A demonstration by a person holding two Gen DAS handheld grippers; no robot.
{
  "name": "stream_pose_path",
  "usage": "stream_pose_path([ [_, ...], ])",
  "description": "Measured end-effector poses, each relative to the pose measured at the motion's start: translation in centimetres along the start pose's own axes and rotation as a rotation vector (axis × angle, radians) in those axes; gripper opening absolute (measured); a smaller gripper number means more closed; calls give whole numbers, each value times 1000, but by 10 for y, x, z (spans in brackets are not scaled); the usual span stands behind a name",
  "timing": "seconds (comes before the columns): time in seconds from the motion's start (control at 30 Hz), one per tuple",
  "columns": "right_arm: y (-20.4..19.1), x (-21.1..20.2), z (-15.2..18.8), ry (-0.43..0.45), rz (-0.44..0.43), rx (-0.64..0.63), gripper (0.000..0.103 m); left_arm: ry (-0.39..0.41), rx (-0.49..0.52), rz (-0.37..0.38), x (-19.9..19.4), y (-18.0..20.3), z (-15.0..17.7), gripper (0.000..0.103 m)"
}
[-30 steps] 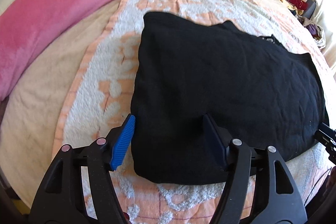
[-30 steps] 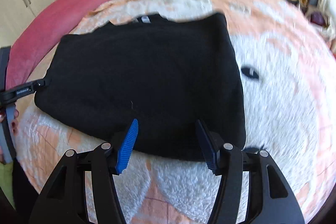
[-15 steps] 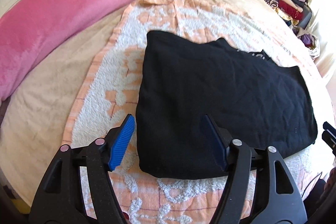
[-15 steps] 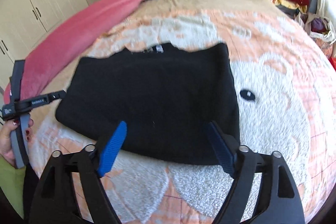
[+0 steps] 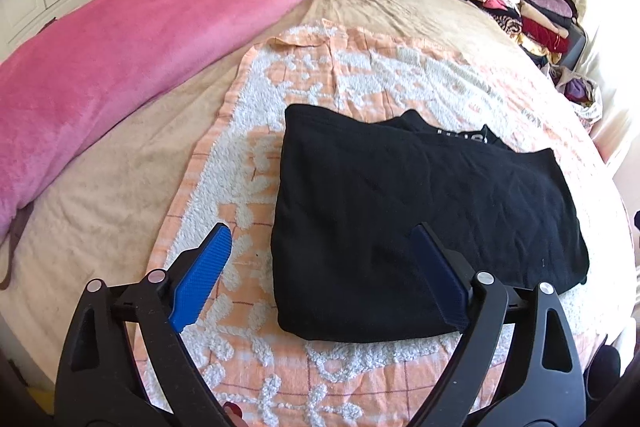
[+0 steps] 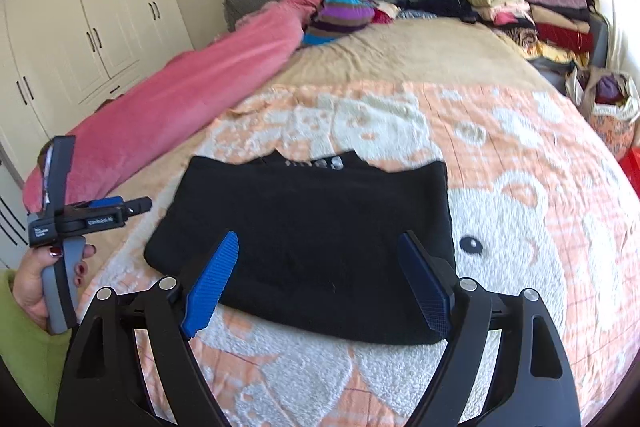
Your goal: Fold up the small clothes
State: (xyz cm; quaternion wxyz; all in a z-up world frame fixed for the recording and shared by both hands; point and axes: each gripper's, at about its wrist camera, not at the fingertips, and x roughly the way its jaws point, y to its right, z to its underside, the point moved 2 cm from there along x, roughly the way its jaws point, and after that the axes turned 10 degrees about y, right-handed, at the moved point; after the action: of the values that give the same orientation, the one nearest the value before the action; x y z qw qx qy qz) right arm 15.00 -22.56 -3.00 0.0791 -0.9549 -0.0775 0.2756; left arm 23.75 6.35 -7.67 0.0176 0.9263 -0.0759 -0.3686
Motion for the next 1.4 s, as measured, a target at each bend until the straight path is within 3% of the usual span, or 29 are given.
stream_pose_path([
  [0.17, -11, -16, -28, 71, -4, -40, 81, 25, -6, -10, -5, -2, -4, 85],
  [0.2, -13, -18, -33, 81, -4, -45, 86, 27, -6, -13, -6, -3, -5, 85],
  [0.23, -14, -21, -39, 99, 3, -47, 99, 29, -7, -17, -6, -3, -6, 88],
  [0.4, -23, -27, -62, 170, 11, -90, 99, 40, -12, -23, -9, -6, -8, 90],
  [0.63, -41, -11, -72, 182, 15, -181, 99, 57, -16, -51, -9, -13, -11, 93],
  [1.4, -111, 85, 11, -18, -137, -364, 99, 13, 2, -115, 22, -25, -5, 93],
])
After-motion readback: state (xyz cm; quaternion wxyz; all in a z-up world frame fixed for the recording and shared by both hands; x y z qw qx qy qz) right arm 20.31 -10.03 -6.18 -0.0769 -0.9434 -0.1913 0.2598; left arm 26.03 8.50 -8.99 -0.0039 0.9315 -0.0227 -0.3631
